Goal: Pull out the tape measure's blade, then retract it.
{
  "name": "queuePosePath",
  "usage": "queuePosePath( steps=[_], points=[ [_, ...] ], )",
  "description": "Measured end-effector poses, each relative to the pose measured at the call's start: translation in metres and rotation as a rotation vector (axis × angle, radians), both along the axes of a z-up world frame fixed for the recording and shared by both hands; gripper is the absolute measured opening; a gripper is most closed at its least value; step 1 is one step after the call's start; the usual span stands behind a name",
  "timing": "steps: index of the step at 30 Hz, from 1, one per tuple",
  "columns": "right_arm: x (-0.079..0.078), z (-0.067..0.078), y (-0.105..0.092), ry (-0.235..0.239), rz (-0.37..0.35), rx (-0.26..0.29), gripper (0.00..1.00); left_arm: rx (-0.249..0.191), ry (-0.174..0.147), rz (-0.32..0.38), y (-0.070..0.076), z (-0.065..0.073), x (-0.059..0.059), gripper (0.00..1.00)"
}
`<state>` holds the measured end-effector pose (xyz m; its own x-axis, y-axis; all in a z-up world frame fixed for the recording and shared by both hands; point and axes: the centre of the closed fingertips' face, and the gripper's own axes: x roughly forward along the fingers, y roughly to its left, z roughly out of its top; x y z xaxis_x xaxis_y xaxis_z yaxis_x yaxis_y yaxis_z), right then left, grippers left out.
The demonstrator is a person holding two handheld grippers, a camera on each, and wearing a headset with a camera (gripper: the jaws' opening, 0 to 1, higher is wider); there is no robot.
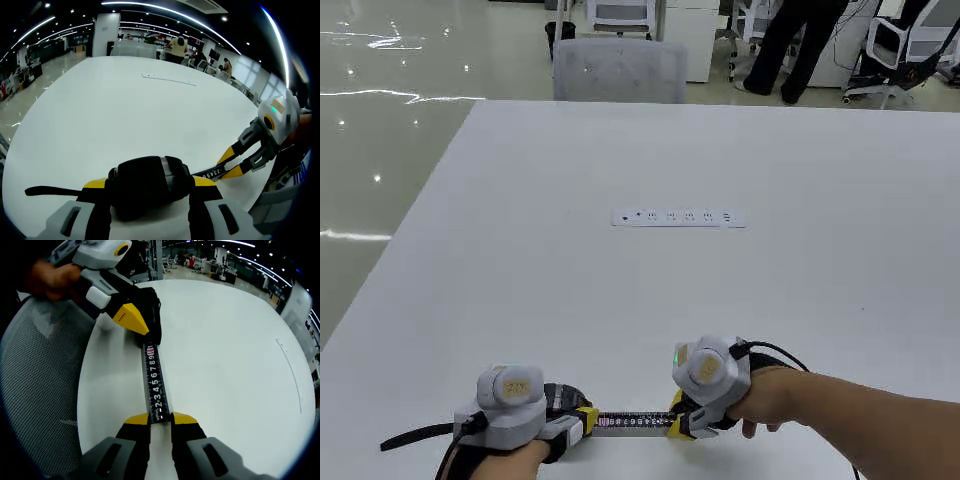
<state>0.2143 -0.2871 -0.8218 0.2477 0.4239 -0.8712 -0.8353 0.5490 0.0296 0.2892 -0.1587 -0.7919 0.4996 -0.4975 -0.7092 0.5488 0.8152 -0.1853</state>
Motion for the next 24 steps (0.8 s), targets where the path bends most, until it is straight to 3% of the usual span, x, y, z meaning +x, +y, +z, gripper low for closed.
queuePosePath(
  steps=[24],
  points=[
    [0.007, 0.001, 0.014, -0.013, -0.003, 0.018, 0.14, -0.001, 0.004, 0.003, 0.0, 0.001, 0.0, 0.59]
  ],
)
